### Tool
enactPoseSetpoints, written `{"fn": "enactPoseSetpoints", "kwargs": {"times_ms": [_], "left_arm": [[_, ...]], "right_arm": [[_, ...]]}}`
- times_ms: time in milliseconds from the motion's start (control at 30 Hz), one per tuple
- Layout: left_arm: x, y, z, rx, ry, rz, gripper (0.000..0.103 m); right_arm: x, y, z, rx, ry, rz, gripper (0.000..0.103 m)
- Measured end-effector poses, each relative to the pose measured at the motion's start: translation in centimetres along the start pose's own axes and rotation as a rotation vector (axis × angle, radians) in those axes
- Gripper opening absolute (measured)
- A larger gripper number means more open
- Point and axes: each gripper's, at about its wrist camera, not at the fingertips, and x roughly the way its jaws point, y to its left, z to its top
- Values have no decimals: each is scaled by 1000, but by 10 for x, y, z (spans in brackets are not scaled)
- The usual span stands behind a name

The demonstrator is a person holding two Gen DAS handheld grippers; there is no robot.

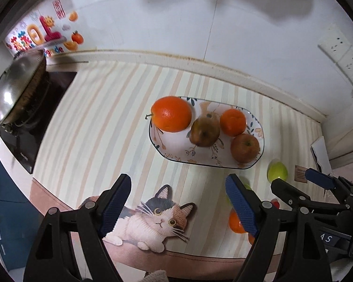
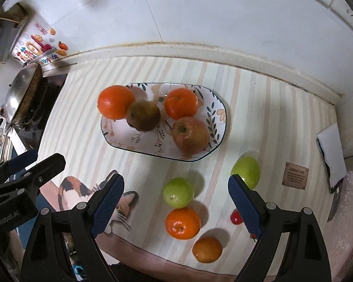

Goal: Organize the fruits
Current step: 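Move both tools toward the remaining oranges on the counter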

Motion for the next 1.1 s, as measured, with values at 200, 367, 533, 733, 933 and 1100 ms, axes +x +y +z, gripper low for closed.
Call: {"fn": "enactPoseSetpoints", "kwargs": {"times_ms": [200, 367, 533, 733, 933, 1100], "left_arm": [[-27, -3, -11, 17, -57, -7, 82], [-44, -4, -19, 15, -84, -28, 82], [-45, -9, -30, 27, -79, -36, 82], [2, -28, -52, 58, 61, -43, 82], [71, -54, -71, 81, 240, -35, 82], [121, -76, -80, 32, 434, -148, 82]], "right_arm": [[-34, 5, -13, -11, -61, 6, 92], [-61, 7, -24, 4, -116, 5, 92], [-67, -2, -36, 55, -125, 22, 92], [-34, -41, -69, 172, -23, 65, 92], [35, -86, -114, 278, 137, 69, 92], [74, -101, -137, 310, 222, 91, 91]]}}
